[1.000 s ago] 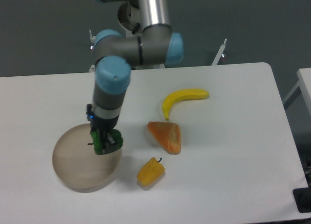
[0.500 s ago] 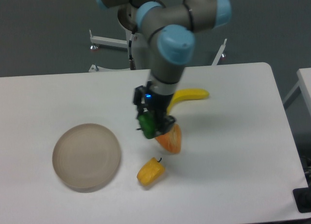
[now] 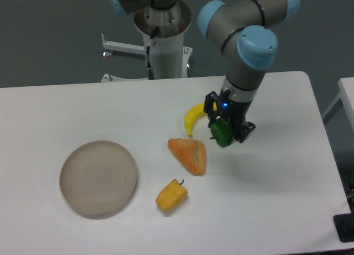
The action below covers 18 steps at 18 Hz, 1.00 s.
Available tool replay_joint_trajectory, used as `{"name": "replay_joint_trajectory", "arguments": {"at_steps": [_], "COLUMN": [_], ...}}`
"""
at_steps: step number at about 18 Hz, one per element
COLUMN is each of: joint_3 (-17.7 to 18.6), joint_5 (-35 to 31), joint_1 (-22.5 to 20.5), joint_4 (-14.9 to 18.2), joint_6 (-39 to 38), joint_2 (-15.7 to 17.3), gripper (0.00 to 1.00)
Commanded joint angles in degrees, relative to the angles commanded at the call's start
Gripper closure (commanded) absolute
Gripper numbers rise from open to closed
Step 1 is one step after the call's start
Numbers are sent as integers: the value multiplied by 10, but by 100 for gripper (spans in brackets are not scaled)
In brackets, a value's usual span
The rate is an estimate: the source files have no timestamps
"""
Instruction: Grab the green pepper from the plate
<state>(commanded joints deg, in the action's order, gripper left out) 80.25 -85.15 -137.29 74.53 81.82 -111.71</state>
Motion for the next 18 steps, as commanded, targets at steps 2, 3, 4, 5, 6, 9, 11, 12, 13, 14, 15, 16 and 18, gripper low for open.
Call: {"name": "replay_joint_trajectory", "arguments": {"at_steps": [2,3,4,5,6,9,11,12,13,14,15,16,18], "joint_3": [1,2,1,0,-3,-10,-12,-12,-12,-12,-12,-12,-11], "joint_5": [-21,-30,-43,-53,-55,-83,-80,-79,-78,-77,-77,-77,-76], "joint_1": [1,1,2,2,0,1,1,0,1,0,0,0,0], "joint_4": [0,-1,-1,0,1,19,20,19,19,19,19,19,19], "joint_6": [23,26,27,33,47,80,80,80,80,80,80,80,79], "joint_2": [-2,-4,-5,-5,-5,-5,-5,-6,-6,-6,-7,-6,-6], "gripper": [63,62,62,62,61,60,60,60,60,60,60,60,61]}}
